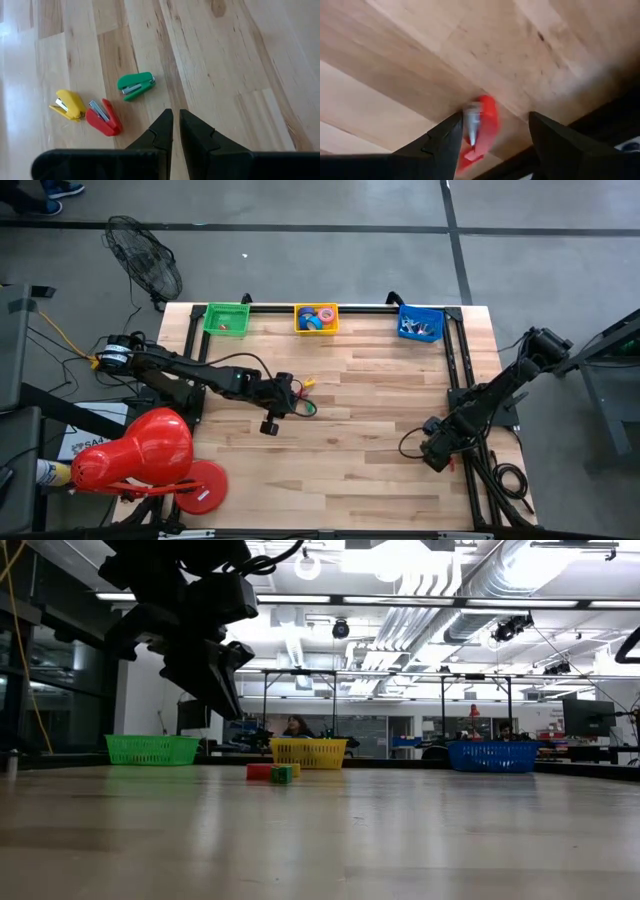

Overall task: Pick and place Stapler, Stapler remover, tape
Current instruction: Put the red stapler into the green bin

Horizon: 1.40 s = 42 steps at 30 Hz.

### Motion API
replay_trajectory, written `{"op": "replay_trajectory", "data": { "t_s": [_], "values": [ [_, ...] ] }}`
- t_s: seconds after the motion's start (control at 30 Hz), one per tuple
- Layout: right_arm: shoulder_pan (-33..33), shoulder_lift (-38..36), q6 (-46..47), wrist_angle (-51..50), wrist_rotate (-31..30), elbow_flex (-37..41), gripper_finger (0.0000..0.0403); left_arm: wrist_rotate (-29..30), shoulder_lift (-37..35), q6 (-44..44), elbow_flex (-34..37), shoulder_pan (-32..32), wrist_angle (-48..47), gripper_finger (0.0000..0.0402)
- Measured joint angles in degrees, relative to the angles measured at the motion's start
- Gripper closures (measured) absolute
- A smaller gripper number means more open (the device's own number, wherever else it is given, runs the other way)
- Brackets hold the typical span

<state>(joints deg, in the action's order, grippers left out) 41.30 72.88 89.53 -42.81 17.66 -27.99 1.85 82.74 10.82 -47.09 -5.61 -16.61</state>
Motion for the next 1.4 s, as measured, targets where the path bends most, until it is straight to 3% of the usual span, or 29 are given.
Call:
{"op": "replay_trajectory", "data": {
  "t_s": [0.23, 0.73, 0.9, 1.1, 1.4],
  "values": [
    [0.0, 0.0, -1.6, -1.0, 1.1, 0.0, 0.0199, 0.0, 0.0, -0.6, 0.0, 0.0, 0.0, 0.0371],
    [0.0, -0.1, 4.4, 2.6, -1.8, -0.1, 0.0338, 0.0, 0.0, -0.7, 0.0, 0.0, 0.0, 0.0371],
    [0.0, -0.1, 7.6, 5.9, -3.6, -0.2, 0.0343, -0.1, 0.0, -0.7, 0.0, 0.0, 0.0, 0.0371],
    [0.0, -0.2, 12.4, 11.3, -9.9, -0.2, 0.0343, -1.5, 0.0, -0.7, 0.0, 0.0, 0.4, 0.0371],
    [-0.6, -0.3, 14.9, 25.3, -26.6, -0.1, 0.0343, -3.5, 0.0, 0.5, 0.0, 0.0, 3.4, 0.0371]
  ]
}}
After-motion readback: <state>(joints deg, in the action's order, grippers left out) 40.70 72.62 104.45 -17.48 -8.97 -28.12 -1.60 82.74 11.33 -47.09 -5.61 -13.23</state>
